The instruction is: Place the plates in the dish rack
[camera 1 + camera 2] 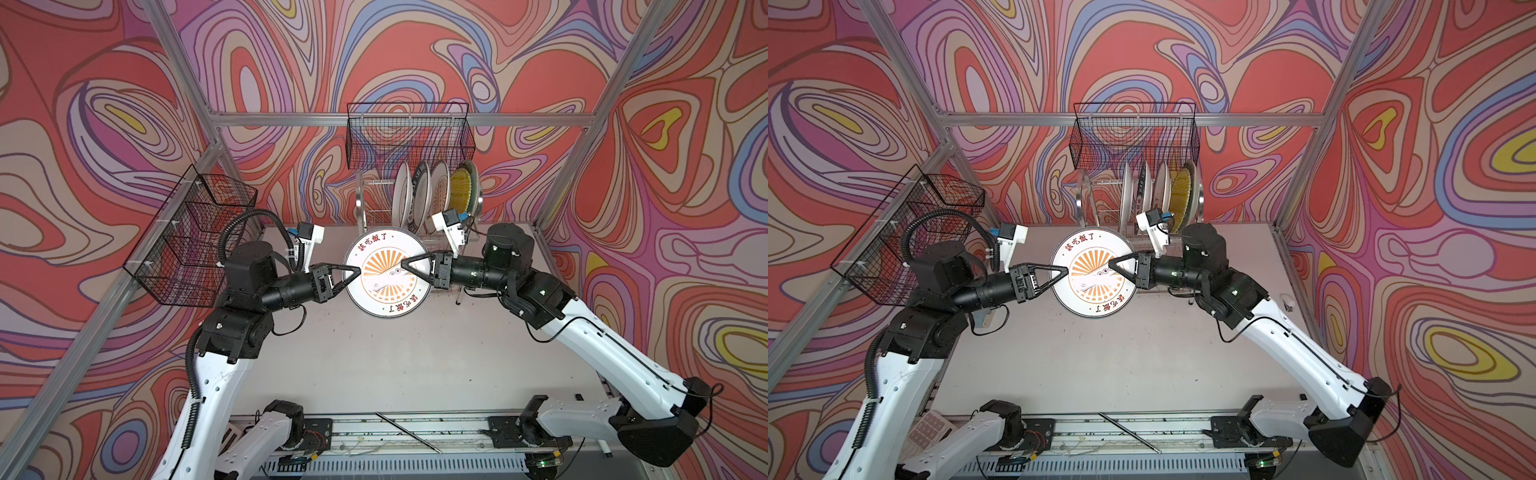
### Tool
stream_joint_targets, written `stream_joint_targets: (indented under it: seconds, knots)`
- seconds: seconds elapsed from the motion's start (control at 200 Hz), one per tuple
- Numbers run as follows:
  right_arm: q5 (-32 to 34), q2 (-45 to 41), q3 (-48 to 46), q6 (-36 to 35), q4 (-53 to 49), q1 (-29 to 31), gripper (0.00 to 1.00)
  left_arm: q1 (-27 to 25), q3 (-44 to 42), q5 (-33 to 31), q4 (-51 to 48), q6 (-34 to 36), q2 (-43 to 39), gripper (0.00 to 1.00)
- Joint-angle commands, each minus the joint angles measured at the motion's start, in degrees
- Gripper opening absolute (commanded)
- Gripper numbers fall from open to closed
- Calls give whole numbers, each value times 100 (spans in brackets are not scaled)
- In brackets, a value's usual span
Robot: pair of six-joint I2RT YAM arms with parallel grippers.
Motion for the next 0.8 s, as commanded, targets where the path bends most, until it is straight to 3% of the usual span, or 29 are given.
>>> stream_joint_targets:
  seconds: [0.0,0.15,0.225,0.356,0.796]
  knots:
    - [-283,41,232,-123,241,106,0,-34,-42,-151,-77,121,107,0]
    - [-190,2,319,-157,94,65,0,-34,144,-357,-235,266,161,5]
    - [-128,-30,314,-171,55,-2,0,-33,279,-511,-445,418,190,24]
    - [-165,-40,358,-138,29,-172,0,-28,425,-786,-700,591,207,43]
    - [292,-200,696,-243,-508,-593,0,-23,1207,-2358,-1564,1710,-139,58]
